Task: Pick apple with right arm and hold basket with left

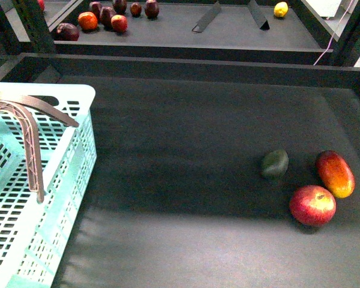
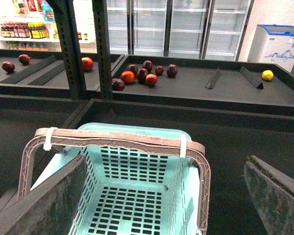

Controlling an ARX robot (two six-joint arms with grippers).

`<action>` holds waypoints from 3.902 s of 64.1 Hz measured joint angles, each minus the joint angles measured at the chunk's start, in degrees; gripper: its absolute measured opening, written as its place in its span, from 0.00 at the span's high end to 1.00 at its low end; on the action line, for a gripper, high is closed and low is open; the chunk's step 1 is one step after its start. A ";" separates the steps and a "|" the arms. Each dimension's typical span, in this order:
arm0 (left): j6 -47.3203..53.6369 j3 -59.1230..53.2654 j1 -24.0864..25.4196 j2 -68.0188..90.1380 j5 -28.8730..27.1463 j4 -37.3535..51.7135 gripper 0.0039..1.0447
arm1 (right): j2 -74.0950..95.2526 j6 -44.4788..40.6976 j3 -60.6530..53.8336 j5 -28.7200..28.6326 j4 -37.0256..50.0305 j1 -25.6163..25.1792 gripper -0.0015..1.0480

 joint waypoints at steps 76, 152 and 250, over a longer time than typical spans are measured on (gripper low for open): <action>-65.90 40.72 10.21 89.29 12.41 12.37 0.07 | -0.04 0.00 0.00 -0.09 -0.02 0.00 0.08; -72.72 49.90 4.94 96.78 6.49 7.26 0.87 | -0.04 0.00 0.00 -0.09 -0.02 0.00 0.08; -65.57 63.54 -29.44 89.44 7.10 1.90 0.87 | 16.24 12.63 10.14 16.00 -23.87 3.72 0.08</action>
